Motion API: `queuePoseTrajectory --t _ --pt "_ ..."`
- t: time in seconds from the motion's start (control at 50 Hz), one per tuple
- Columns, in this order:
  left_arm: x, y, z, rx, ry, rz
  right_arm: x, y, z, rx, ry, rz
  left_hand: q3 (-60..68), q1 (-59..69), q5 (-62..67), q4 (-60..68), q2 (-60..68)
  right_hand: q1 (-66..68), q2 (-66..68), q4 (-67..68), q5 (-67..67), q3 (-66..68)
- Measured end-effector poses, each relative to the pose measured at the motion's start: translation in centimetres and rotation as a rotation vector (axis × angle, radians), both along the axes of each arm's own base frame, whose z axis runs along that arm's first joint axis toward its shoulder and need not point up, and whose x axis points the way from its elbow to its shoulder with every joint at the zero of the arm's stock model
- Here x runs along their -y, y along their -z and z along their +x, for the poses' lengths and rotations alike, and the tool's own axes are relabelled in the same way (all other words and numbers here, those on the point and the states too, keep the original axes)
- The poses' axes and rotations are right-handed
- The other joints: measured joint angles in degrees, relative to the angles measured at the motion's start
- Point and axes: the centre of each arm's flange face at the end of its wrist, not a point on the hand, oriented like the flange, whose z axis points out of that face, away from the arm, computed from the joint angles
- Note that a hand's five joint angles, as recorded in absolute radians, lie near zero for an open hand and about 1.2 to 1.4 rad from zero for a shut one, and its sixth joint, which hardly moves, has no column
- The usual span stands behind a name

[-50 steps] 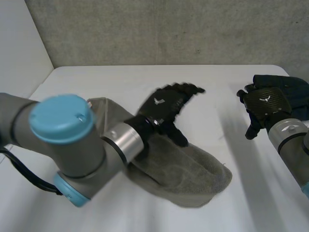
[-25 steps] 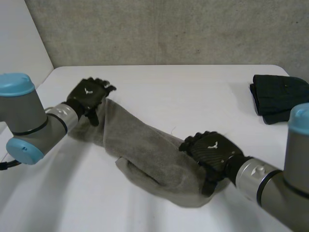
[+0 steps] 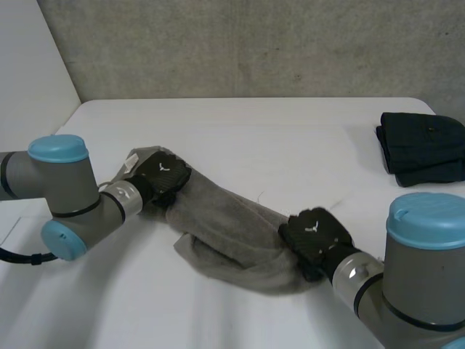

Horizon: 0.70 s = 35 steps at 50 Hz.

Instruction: Fold the laundry.

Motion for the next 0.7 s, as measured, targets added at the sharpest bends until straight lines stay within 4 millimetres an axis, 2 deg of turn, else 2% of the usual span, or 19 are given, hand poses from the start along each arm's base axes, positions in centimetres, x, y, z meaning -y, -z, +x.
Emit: queuePoseTrajectory --t 0.08,0.16,0.18,0.22,0.26,0.34,0.4,0.44,0.58,0.6,0.64,0.66,0.68,0.7 --pt "-0.4 -0.9 -0.7 0.018 -0.019 -0.047 0.9 -1.6 0.4 0.042 0.004 -0.071 0.0 0.0 0.0 0.1 0.1 0.0 0.0 0.0 0.0 0.0" --pt "-1.2 -3.4 -1.7 0.011 -0.06 -0.122 2.3 -4.3 1.1 0.099 0.009 -0.159 0.1 0.0 0.0 0.1 0.1 0.3 0.0 0.0 0.0 0.0" --pt "-1.8 -4.5 -2.1 0.0 -0.071 -0.145 3.2 -5.5 1.2 0.12 0.019 -0.194 0.1 0.0 0.0 0.1 0.1 0.3 0.0 0.0 0.0 0.0" --pt "-2.6 -5.7 -2.4 -0.016 -0.081 -0.164 3.8 -6.2 1.2 0.132 0.026 -0.215 0.1 0.0 0.0 0.1 0.1 0.3 0.0 0.1 0.0 0.0" --pt "-4.0 -7.4 -2.8 -0.045 -0.089 -0.181 5.3 -7.7 1.1 0.15 0.05 -0.253 0.1 0.0 0.0 0.1 0.1 0.3 0.0 0.1 0.0 0.0" --pt "-6.7 -9.7 -2.9 -0.094 -0.092 -0.187 8.0 -9.2 0.9 0.159 0.089 -0.283 0.1 0.0 0.0 0.1 0.2 0.3 0.0 0.1 0.0 0.0" --pt "-8.8 -10.9 -2.8 -0.124 -0.091 -0.177 10.0 -9.4 0.8 0.15 0.115 -0.278 0.1 0.0 0.0 0.1 0.2 0.6 0.0 0.1 0.0 0.0" --pt "-11.0 -11.4 -2.6 -0.144 -0.089 -0.154 12.3 -9.2 0.6 0.133 0.143 -0.268 0.2 0.0 0.0 0.1 0.2 0.6 0.0 0.1 0.0 0.0" --pt "-16.8 -10.4 -3.1 -0.167 -0.052 -0.009 17.3 -7.5 0.9 0.074 0.19 -0.236 -0.8 -0.7 -0.3 -0.8 -0.8 -0.9 -2.5 -2.4 -1.4 -2.1" --pt "-17.5 -10.2 -3.3 -0.171 -0.045 0.015 17.8 -7.0 1.1 0.063 0.192 -0.229 -12.5 -12.8 -9.5 -13.0 -12.9 -4.5 -6.3 -6.9 -5.2 -6.4" --pt "-18.2 -9.8 -3.6 -0.177 -0.036 0.049 18.4 -6.3 1.3 0.049 0.194 -0.221 -22.7 -24.5 -19.8 -23.4 -23.3 -17.1 -19.6 -19.9 -17.3 -19.6" --pt "-18.5 -9.5 -3.7 -0.181 -0.033 0.068 18.8 -5.9 1.4 0.039 0.197 -0.215 -28.5 -30.3 -25.7 -29.3 -29.2 -27.6 -31.7 -30.4 -27.6 -31.4" --pt "-18.6 -9.4 -3.9 -0.183 -0.032 0.079 19.0 -5.7 1.5 0.034 0.2 -0.213 -35.0 -36.8 -32.3 -35.9 -36.4 -27.6 -31.7 -30.4 -27.6 -31.4" --pt "-18.7 -9.2 -4.0 -0.185 -0.031 0.088 19.1 -5.5 1.5 0.03 0.203 -0.212 -35.0 -36.8 -32.3 -35.9 -36.4 -27.6 -31.7 -30.4 -27.6 -31.4"
